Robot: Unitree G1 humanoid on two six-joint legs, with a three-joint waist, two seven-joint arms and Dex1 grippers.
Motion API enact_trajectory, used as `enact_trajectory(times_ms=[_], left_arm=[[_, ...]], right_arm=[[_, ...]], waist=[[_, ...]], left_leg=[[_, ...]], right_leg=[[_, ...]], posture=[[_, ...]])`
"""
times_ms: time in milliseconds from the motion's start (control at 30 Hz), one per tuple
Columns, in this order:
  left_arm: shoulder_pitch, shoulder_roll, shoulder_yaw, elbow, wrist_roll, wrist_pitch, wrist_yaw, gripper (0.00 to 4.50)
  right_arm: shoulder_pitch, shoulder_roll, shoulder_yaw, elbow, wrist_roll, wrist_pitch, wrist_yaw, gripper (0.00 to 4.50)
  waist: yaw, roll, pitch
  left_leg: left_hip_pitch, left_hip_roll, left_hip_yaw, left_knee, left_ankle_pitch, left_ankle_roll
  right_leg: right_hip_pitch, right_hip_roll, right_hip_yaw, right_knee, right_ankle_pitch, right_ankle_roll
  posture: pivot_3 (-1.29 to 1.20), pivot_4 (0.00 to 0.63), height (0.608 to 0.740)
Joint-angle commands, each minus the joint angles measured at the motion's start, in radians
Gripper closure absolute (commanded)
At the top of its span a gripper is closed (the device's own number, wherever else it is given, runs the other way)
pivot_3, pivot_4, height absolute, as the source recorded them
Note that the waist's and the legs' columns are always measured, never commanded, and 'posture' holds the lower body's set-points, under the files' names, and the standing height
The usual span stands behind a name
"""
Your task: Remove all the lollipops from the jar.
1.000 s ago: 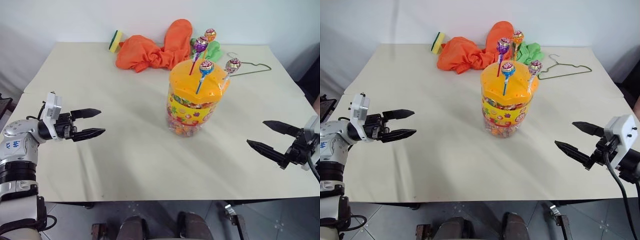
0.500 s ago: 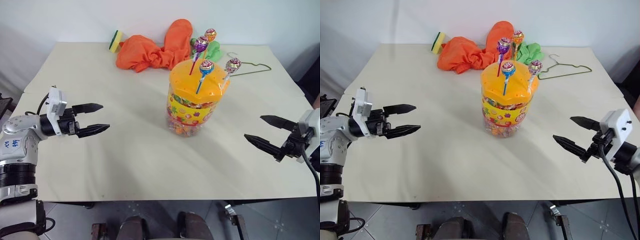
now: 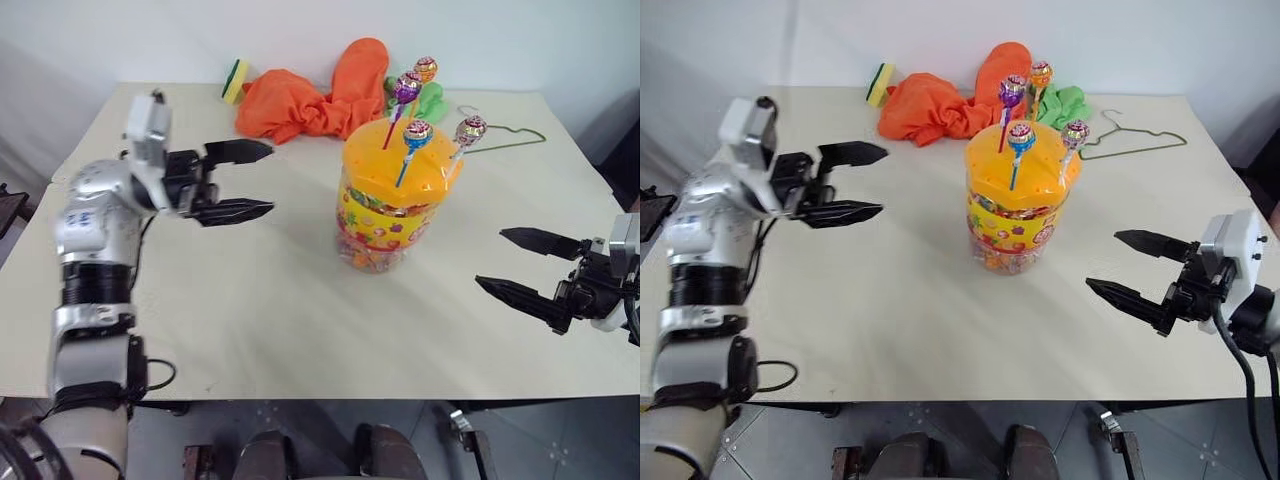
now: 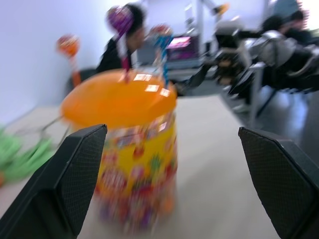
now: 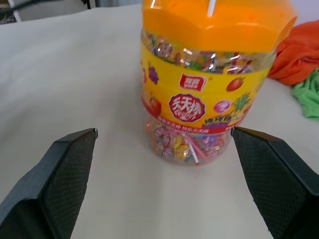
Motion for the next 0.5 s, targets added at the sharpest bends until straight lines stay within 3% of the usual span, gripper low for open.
enact_trajectory(times_ms=[33,200,367,500], left_arm=[[-0.119,-0.057,-0.008,0.102,0.012,-0.073,-0.038,0.0],[-0.262,-0.133,-0.029,0.295,0.064,-0.158,-0.056,0.0],[-0.348,-0.173,-0.053,0.442,0.136,-0.228,-0.054,1.14],[-0.382,-0.203,-0.053,0.503,0.153,-0.259,-0.076,1.14]], right_arm=[[0.002,0.016,-0.063,-0.058,0.04,-0.008,-0.043,0.01],[0.036,0.055,-0.077,-0.106,0.036,-0.027,-0.094,0.01],[0.083,0.103,-0.091,-0.175,0.047,-0.036,-0.151,0.0],[0.142,0.129,-0.125,-0.227,0.065,-0.041,-0.178,0.0]], waist=[[-0.001,0.0,0.0],[-0.001,-0.002,0.001],[-0.001,-0.002,0.001],[0.002,-0.002,0.002]], left_leg=[[0.0,0.0,0.0,0.0,0.0,0.0],[-0.004,0.0,-0.002,0.001,0.0,0.0],[-0.006,0.0,-0.004,0.001,0.0,0.0],[-0.007,0.0,-0.006,0.002,0.0,0.0]], right_leg=[[0.0,0.0,0.0,0.0,0.0,0.0],[-0.002,0.0,-0.003,-0.001,0.0,0.0],[-0.002,0.0,-0.005,-0.001,0.0,0.0],[-0.002,-0.001,-0.007,-0.002,0.0,0.0]], posture=[[0.0,0.15,0.74],[0.0,0.15,0.74],[0.0,0.15,0.74],[0.0,0.15,0.74]])
